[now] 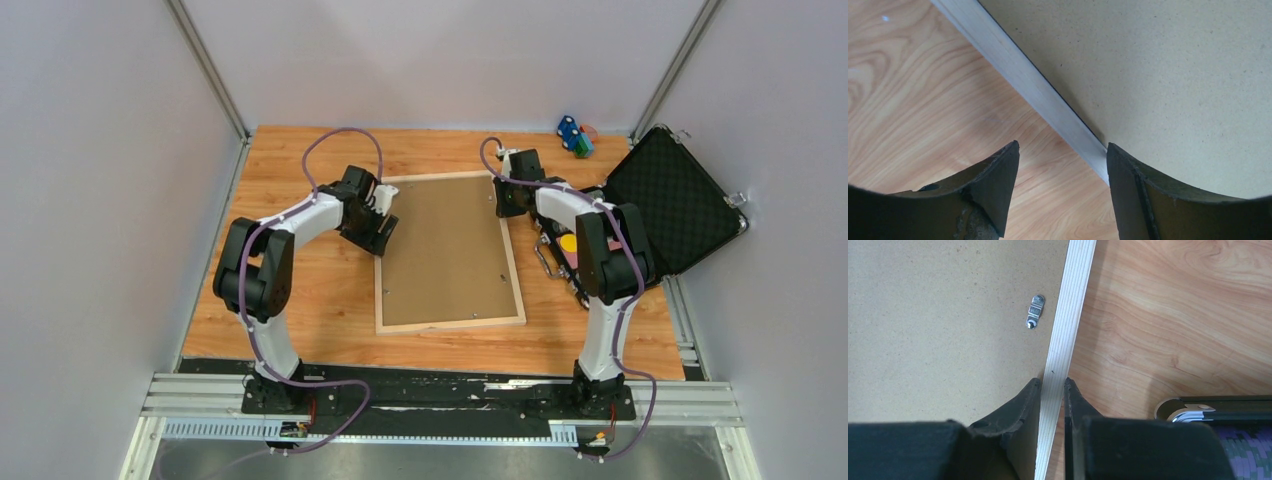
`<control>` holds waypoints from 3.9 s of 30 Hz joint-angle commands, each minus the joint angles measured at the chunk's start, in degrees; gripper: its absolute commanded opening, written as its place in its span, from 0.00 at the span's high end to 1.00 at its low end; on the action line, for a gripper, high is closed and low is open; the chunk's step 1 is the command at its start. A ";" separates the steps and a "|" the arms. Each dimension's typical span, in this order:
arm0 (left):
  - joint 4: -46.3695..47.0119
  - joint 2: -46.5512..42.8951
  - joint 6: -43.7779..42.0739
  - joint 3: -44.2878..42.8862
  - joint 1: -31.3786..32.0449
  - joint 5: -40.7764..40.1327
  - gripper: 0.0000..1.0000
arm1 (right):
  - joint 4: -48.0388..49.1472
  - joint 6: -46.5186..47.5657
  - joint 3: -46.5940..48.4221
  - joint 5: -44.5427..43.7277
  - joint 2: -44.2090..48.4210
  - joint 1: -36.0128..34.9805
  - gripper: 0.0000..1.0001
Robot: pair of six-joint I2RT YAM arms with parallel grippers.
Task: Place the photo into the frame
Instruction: Adjust the photo frame at the center of the board, then install the photo frame at the center of the board.
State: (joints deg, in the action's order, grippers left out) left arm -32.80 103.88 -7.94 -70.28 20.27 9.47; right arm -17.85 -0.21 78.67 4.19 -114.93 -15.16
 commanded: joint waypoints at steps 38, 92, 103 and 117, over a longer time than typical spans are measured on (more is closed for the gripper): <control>-1.75 10.88 10.00 -5.88 -2.91 2.94 1.00 | -1.82 -4.00 -4.55 3.96 8.51 -0.11 0.57; -0.87 10.73 9.01 -4.70 -2.96 2.86 1.00 | -7.75 -7.30 11.66 2.23 -8.15 4.55 0.69; -0.82 10.72 9.01 -4.69 -2.96 2.92 1.00 | -7.76 -6.56 8.89 3.41 -6.78 5.07 0.74; -0.91 10.91 9.17 -5.00 -3.13 3.08 1.00 | -8.86 -0.60 6.55 6.03 -5.66 5.12 0.70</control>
State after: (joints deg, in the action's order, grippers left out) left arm -37.17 112.25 3.75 -77.30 17.52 16.08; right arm -22.48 -5.17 87.29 10.28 -121.08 -10.31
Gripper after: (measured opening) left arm 0.344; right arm 0.291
